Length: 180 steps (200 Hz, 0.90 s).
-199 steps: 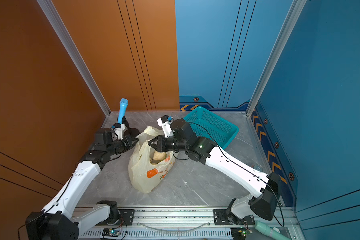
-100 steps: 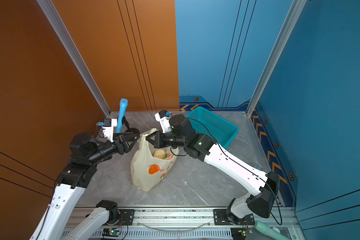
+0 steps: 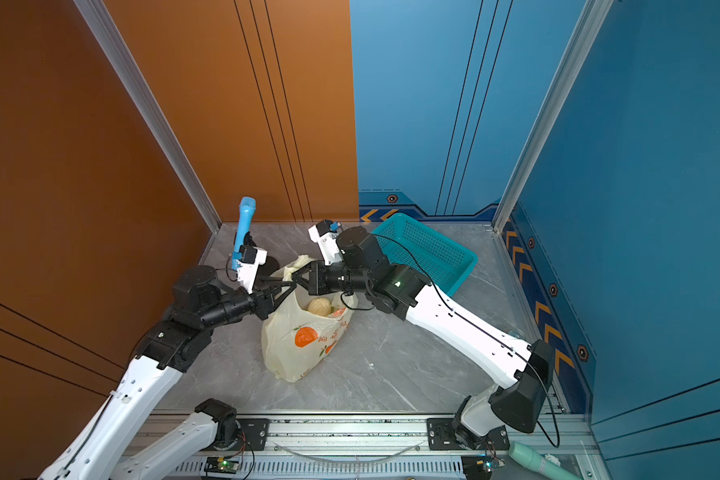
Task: Place the pears into plastic bags & tie knots
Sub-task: Adjust the plastic bag at the center of the board.
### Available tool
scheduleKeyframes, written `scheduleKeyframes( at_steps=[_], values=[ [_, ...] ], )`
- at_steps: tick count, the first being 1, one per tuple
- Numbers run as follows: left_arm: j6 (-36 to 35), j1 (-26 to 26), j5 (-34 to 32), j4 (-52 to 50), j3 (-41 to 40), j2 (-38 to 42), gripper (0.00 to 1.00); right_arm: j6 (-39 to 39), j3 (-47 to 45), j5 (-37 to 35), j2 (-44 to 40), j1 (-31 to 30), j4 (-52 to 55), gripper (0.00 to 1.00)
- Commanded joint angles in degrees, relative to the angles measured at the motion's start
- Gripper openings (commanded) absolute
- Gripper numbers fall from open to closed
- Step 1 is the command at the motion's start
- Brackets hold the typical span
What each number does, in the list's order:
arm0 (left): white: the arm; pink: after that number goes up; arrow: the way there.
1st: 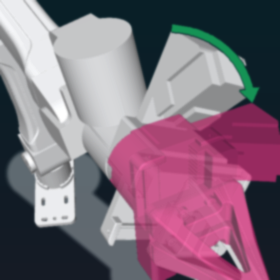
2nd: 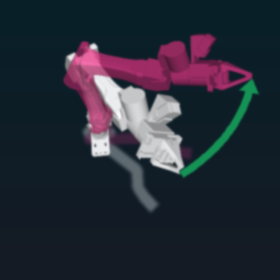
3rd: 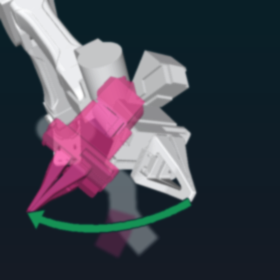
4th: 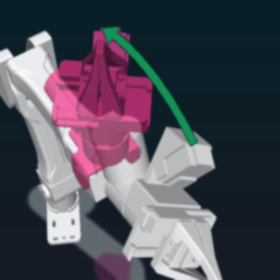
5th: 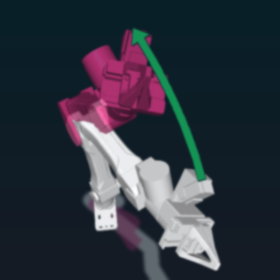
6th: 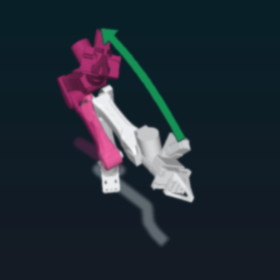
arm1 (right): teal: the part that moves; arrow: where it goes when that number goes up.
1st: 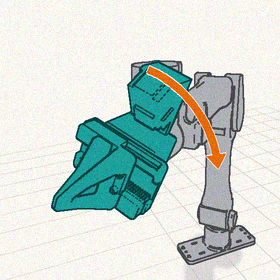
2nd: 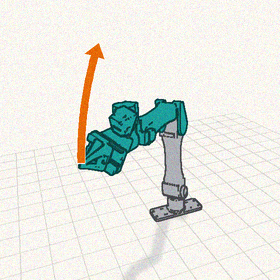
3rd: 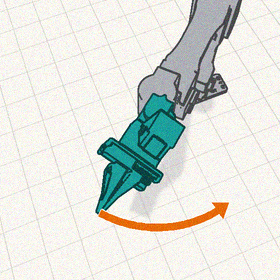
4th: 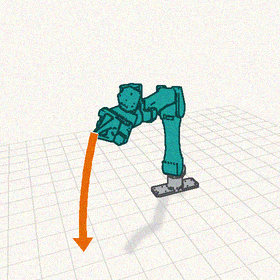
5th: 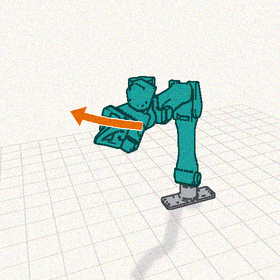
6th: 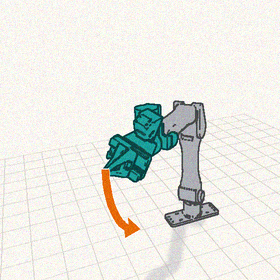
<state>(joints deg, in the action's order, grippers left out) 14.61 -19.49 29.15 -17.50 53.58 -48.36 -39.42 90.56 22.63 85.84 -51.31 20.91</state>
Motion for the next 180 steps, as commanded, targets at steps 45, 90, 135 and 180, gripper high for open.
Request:
scheduleKeyframes(
  at_steps=[45,90,135,180],
  values=[
    [-2.22,0.13,-2.82,-0.96,-0.35,1.84,0.02,17.47,5.40,-13.26,-2.42,4.04,13.15,0.60],
    [-2.13,0.41,-2.79,-1.43,-0.01,2.17,0.01,21.83,11.94,0.68,3.86,7.76,15.82,0.60],
    [-2.04,0.42,-3.85,-2.17,0.40,2.24,0.00,20.45,17.69,6.74,9.64,8.24,16.27,0.55],
    [-2.00,0.42,-4.35,-2.37,0.84,2.49,0.00,16.64,22.85,11.62,14.06,8.65,16.36,0.30]
  ],
)
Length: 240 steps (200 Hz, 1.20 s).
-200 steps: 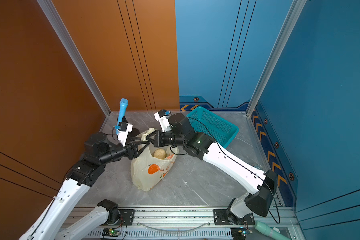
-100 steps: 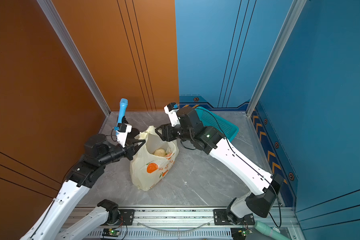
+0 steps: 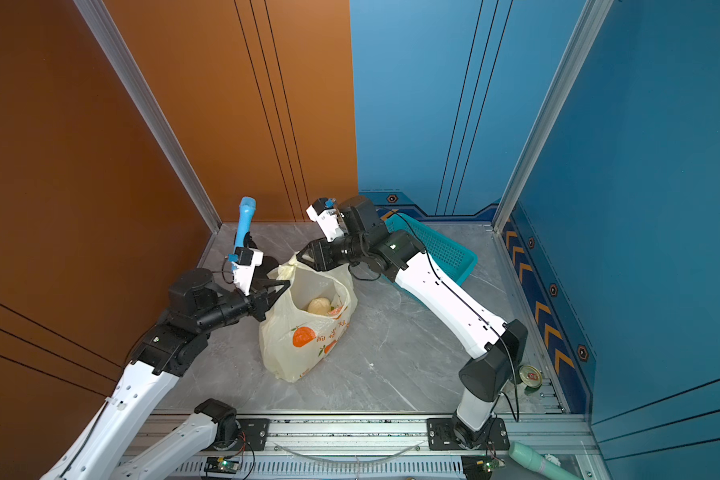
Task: Place the pears into plastic bags & tie knots
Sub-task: Adjust the plastic bag at the center of the board.
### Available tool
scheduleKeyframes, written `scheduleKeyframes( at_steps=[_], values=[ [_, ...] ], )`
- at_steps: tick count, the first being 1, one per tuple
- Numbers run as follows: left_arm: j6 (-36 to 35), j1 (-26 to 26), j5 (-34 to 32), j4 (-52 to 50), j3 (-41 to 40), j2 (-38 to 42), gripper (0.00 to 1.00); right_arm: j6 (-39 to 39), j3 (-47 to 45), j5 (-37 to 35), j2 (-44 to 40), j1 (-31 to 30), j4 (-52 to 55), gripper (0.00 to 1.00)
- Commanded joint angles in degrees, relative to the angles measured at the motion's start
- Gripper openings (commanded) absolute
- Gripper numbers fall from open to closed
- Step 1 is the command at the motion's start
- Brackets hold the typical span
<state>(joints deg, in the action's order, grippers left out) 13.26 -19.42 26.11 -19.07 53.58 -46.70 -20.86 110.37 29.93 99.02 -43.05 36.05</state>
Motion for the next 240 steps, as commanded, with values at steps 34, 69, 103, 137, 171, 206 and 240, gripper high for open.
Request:
scheduleKeyframes(
  at_steps=[34,69,103,137,171,206,240],
  values=[
    [-0.80,0.43,-4.31,-0.84,1.59,1.49,0.00,-3.34,3.55,2.65,-0.93,0.77,1.12,0.03],
    [-0.08,0.79,-4.61,0.09,4.53,-0.02,0.00,-4.53,2.25,-3.32,-6.78,1.98,0.82,0.00],
    [1.25,1.82,-4.23,2.52,9.44,-2.95,0.00,-4.21,0.75,-8.58,-13.07,5.12,2.49,0.00],
    [5.56,5.87,1.77,7.78,11.56,-7.04,0.00,-3.57,-1.92,-12.35,-18.47,7.14,4.42,0.00],
    [9.66,8.90,9.72,16.01,11.67,-11.93,0.00,-3.28,-7.00,-13.46,-21.83,8.48,4.18,0.00],
    [9.56,7.88,18.56,17.50,13.72,-18.15,0.00,-1.79,-13.82,-10.24,-22.83,9.03,2.32,0.00],
    [5.40,5.12,18.86,13.34,14.98,-20.10,0.00,0.66,-15.13,-7.94,-22.73,9.38,3.18,0.10]
  ],
)
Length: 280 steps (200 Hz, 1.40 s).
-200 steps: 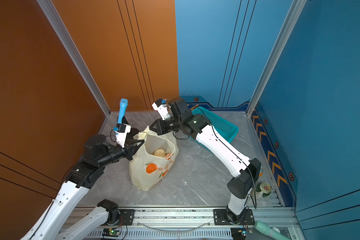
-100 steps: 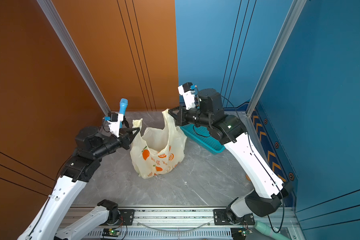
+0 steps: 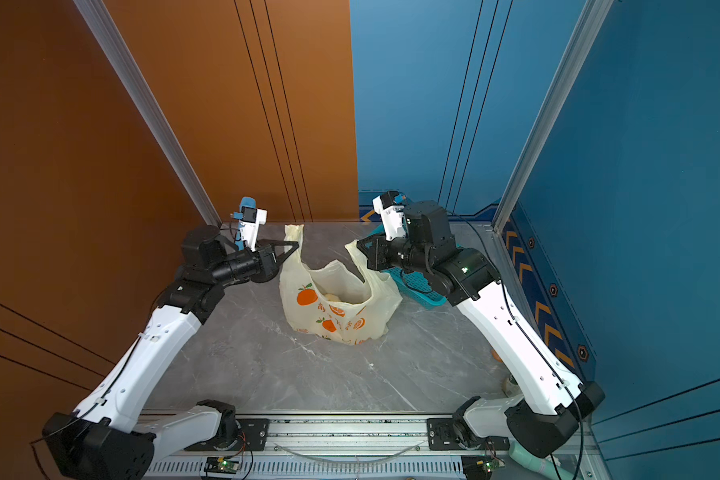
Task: Place the pears into plastic bags & tie knots
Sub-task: Adjust the plastic bag at the center of the board, then tie the plastic bag at the center of the board.
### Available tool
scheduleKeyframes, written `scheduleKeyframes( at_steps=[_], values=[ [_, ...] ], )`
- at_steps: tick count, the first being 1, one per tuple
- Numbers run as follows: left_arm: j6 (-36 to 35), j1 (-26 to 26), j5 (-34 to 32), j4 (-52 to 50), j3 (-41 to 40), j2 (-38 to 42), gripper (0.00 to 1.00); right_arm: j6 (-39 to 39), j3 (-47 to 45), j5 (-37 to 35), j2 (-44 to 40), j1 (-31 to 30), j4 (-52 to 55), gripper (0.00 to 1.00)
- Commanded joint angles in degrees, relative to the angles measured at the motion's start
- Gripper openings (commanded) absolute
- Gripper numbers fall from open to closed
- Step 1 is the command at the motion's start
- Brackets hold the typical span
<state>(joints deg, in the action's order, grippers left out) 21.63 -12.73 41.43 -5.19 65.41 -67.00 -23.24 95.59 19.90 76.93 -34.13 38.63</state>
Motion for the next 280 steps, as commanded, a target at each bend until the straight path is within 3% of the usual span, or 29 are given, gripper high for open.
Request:
scheduleKeyframes(
  at_steps=[1,34,58,90,128,143,207,245,262,280],
  values=[
    [-3.07,-1.58,3.42,-0.62,3.20,0.21,0.00,3.12,-0.34,2.08,-0.68,0.51,0.67,0.11],
    [-4.38,-1.05,1.29,-2.98,2.44,0.60,0.00,6.28,-3.31,2.81,-4.60,3.48,0.55,0.54],
    [-4.42,-0.72,1.37,-2.61,1.84,0.82,0.00,11.43,-7.75,10.55,-7.80,8.30,-1.88,0.82],
    [-4.32,-0.52,2.16,-2.43,1.71,0.62,0.00,21.39,-15.54,27.61,-9.09,14.63,-6.34,0.91],
    [-4.32,-0.32,2.38,-2.46,1.76,0.56,0.00,30.99,-23.81,38.83,-10.53,19.71,-15.15,0.92],
    [-4.31,-0.36,2.43,-2.59,2.00,0.47,0.00,32.53,-24.90,39.33,-9.40,20.87,-18.33,0.92],
    [-4.45,-0.45,2.54,-2.63,2.27,0.27,0.00,51.72,-13.79,48.89,3.94,21.21,-1.21,0.86],
    [-4.83,-0.63,1.62,-3.24,2.13,0.22,0.00,53.04,-12.93,50.65,7.55,21.28,-0.48,0.59],
    [-5.06,-0.88,1.38,-3.67,2.26,0.03,0.00,53.18,-12.77,51.21,8.72,21.28,-0.49,0.53],
    [-5.37,-1.24,1.30,-3.86,2.42,-0.14,0.00,53.05,-12.36,51.86,9.64,20.93,-0.62,0.41]
  ],
)
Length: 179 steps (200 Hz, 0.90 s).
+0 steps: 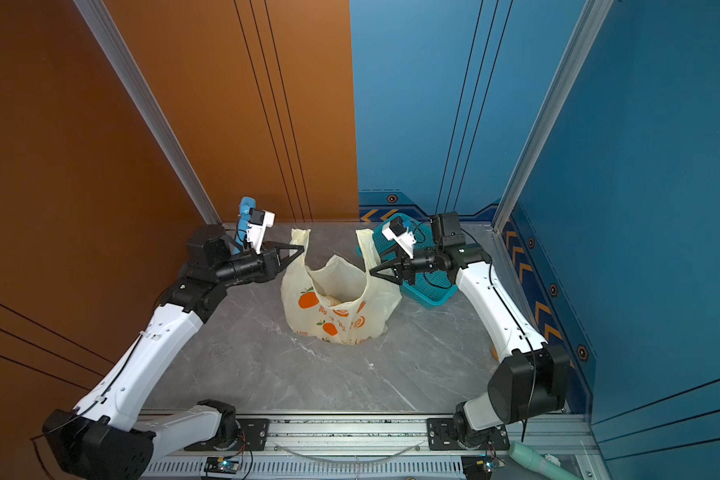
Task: Place the pears into plastic bags & tie knots
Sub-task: Tie the plastic bag at the center of the board.
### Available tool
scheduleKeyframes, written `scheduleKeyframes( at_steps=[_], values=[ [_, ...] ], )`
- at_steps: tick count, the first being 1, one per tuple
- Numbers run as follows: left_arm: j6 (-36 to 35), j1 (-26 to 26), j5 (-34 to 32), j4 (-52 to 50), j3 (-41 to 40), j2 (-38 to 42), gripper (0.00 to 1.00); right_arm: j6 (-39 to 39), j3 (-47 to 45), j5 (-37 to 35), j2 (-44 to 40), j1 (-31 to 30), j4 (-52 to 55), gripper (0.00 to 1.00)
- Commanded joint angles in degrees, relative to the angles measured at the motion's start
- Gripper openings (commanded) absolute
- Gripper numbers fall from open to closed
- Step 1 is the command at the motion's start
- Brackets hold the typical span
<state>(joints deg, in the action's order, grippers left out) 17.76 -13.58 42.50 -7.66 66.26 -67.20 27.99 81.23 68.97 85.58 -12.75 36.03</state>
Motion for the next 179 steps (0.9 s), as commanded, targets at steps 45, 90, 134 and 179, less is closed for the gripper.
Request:
scheduleKeyframes(
  at_steps=[45,90,134,179],
  values=[
    [-3.52,-1.55,-0.78,-6.17,3.35,-0.60,0.00,1.34,3.54,-1.00,0.46,-2.24,1.93,0.00],
    [-9.54,-4.63,-1.46,-16.88,8.24,-3.07,0.00,5.81,5.18,-13.28,-1.39,-7.98,6.24,0.00],
    [-17.58,-6.79,-0.93,-31.42,14.70,-6.98,0.00,14.21,12.12,-29.28,1.69,-16.33,18.67,0.00],
    [-22.16,-7.28,-1.74,-37.67,15.91,-7.29,0.05,14.60,18.13,-38.67,5.79,-20.89,23.03,0.00]
  ],
)
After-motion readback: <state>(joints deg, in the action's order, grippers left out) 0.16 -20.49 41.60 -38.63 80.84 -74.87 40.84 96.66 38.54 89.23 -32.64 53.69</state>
